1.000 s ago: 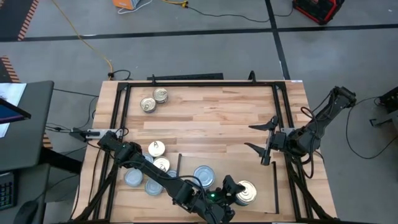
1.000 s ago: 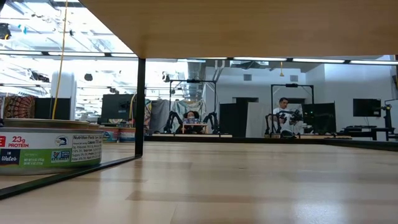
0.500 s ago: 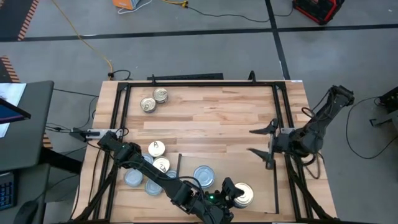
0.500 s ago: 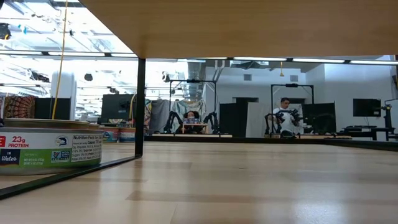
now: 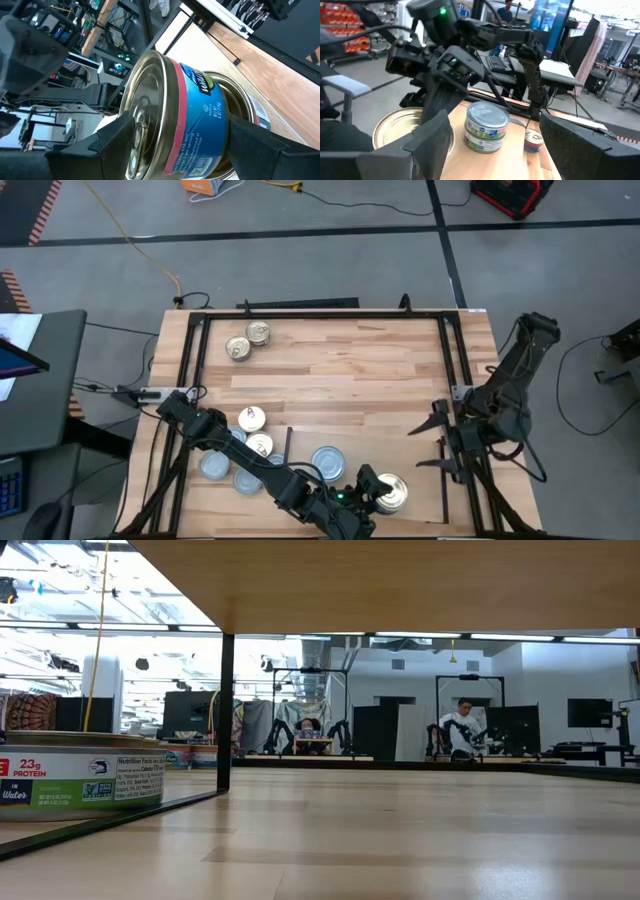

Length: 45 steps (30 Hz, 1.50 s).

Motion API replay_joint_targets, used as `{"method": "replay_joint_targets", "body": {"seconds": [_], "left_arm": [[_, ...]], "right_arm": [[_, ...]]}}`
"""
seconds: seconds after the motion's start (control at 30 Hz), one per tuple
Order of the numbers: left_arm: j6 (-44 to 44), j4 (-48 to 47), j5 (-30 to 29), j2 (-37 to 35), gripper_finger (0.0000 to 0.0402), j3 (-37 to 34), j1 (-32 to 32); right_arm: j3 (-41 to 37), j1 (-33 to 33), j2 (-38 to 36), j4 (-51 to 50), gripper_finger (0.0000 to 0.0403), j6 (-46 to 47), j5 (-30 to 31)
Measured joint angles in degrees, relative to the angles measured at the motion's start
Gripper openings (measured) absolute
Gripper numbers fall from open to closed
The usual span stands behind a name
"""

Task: Stack canned seafood by type on shelf
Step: Stack the blue-pink tuna can on the top of the blue-pink tuna can on the shelf, then stack the blue-pink tuna can on the top of the blue-pink tuna cans on the shelf

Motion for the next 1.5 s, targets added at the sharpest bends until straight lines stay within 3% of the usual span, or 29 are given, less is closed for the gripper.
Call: {"method": "replay_joint_targets", "body": {"seconds": [0.27, 0.57, 0.8, 1.07, 1.5], "left_arm": [[-2.3, -0.3, 2.1, -0.1, 0.0278, 0.0, 1.2], [-2.0, 0.2, 2.0, -0.1, 0.0277, 0.0, 1.2], [0.2, 1.3, 4.6, -0.1, 0.0277, -0.1, 2.8], [0.4, 1.5, 5.0, -0.1, 0.0277, -0.1, 3.8], [3.6, 2.0, 4.0, -0.5, 0.0277, 0.0, 1.8]], "right_arm": [[0.3, 3.5, 9.7, 3.9, 0.0331, 3.0, 0.0], [6.1, 7.2, 16.6, 3.9, 0.0331, 5.3, 0.0], [7.3, 7.8, 16.0, 3.6, 0.0331, 11.7, 0.2], [7.3, 8.4, 13.5, 3.1, 0.0331, 11.8, 6.0], [7.3, 8.2, 12.7, 2.8, 0.0331, 11.4, 6.4]]}}
